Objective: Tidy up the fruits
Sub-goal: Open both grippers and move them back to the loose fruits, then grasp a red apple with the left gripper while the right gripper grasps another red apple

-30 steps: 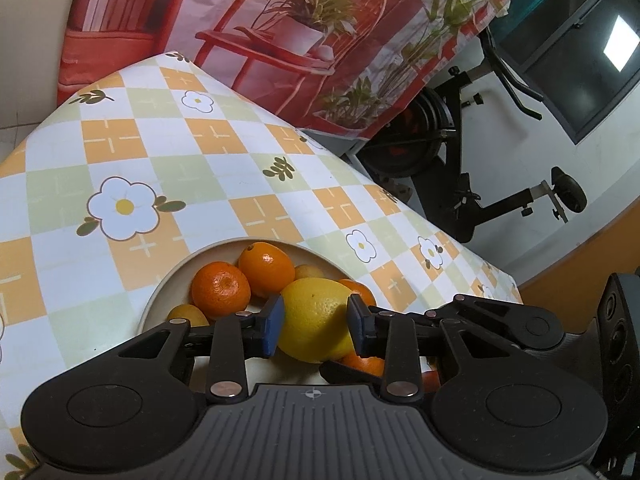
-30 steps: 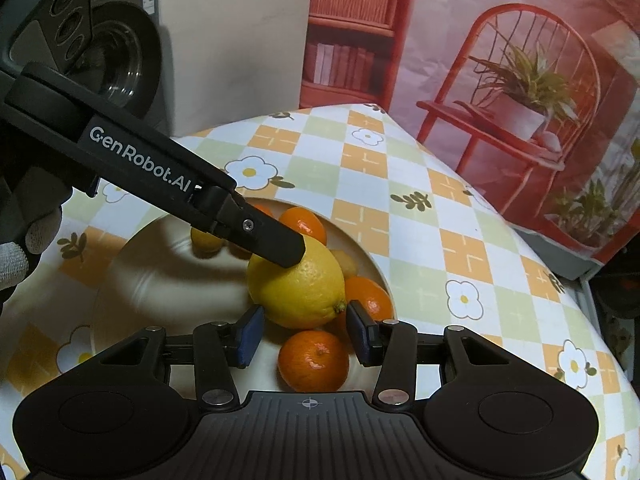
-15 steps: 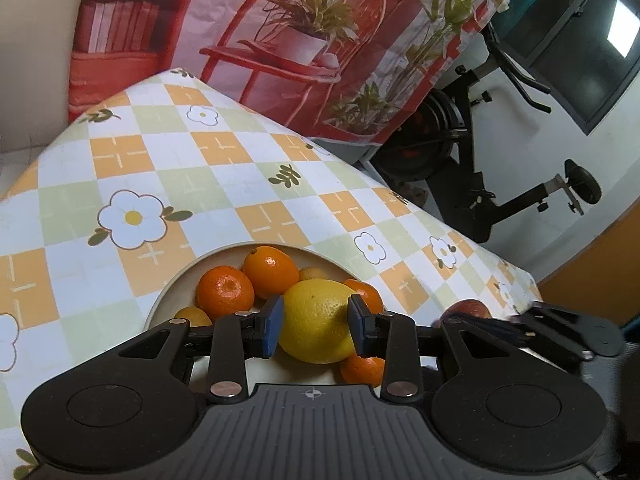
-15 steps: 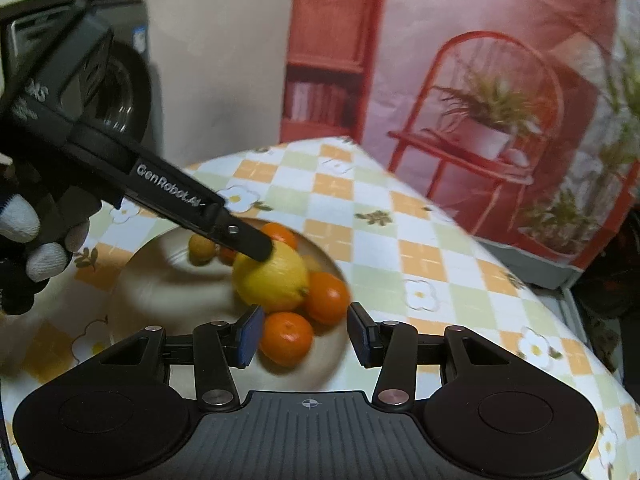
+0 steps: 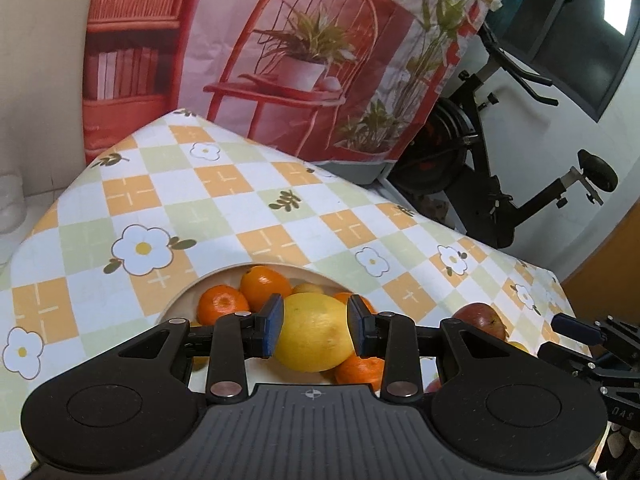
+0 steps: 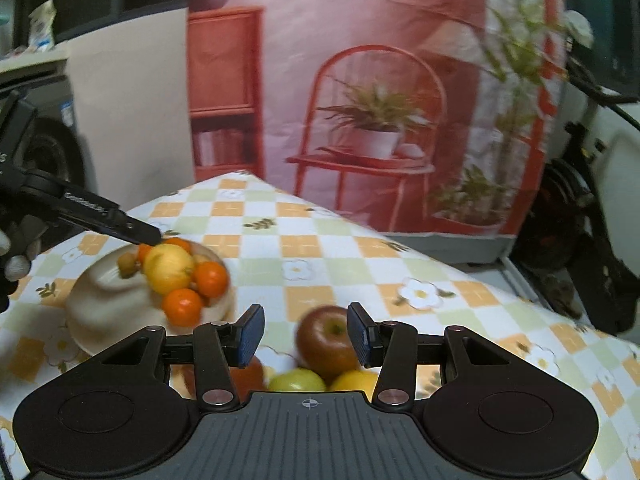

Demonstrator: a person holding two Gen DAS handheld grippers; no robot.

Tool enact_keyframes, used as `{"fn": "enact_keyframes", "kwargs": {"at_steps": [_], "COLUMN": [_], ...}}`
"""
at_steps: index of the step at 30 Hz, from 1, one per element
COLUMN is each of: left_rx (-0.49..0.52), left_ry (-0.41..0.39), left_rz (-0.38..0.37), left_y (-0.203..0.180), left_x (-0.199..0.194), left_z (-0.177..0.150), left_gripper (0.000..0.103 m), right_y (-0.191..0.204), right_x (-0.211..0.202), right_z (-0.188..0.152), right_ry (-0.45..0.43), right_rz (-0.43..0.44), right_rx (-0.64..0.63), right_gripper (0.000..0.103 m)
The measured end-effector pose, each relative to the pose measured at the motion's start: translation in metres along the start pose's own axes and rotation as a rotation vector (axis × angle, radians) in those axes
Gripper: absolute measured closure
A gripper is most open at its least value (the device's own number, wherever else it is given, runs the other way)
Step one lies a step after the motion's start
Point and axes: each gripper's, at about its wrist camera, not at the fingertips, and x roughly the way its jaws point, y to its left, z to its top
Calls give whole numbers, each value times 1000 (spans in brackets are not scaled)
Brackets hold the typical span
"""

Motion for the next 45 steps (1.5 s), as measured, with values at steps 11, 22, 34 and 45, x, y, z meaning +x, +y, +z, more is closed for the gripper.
{"fn": "enact_keyframes", "kwargs": {"at_steps": [11, 22, 34, 45], "left_rx": [115, 193, 148, 117], "left_ry": [-9, 20, 131, 203], "left_rz": [-7, -59, -144, -195], "left_y": [-52, -87, -109, -117], "left_x": [-4, 6, 46, 80], "left_z": [-11, -11, 2, 7], "left_gripper": [66, 66, 66, 66], "right_y": [-30, -44, -42, -41], "right_x": [-26, -24, 18, 51], "right_z": [-39, -49, -30, -25], "right_ry": [-19, -16, 16, 58], "right_rz": [-29, -39, 13, 76], "right_rx": [79, 103, 67, 85], "right_gripper": [61, 61, 61, 56]}}
